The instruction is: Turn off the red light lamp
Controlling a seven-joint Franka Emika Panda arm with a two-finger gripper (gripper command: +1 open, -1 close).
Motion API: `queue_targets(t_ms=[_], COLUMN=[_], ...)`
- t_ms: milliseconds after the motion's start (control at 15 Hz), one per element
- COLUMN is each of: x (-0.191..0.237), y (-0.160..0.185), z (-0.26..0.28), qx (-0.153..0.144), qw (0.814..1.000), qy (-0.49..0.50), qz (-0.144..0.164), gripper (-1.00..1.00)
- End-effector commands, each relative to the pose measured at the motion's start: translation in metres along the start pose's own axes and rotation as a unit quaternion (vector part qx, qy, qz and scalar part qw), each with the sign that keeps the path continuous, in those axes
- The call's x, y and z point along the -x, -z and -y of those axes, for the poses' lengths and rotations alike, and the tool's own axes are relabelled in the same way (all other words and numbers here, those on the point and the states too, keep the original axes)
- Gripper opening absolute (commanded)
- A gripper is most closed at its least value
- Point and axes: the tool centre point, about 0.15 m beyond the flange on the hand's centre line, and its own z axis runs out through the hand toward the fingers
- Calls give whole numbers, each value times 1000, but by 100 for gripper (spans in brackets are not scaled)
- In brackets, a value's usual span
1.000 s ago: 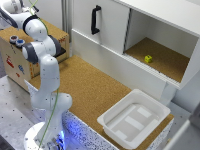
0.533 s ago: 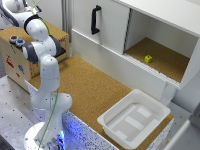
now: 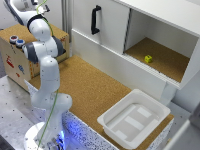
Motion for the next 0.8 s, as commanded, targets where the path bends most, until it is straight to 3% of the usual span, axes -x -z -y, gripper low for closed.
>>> queue_targets(t_ms=[0, 333, 533, 733], x=[71, 138, 169, 196], y=[-34, -78, -95, -109], z=[-44, -69, -72, -72], qx=[0, -24, -35, -35], qw=[994, 970, 947, 920], qy=[-103, -241, -317, -388], qz=[-29, -11, -36, -40], gripper=[100, 100, 100, 100])
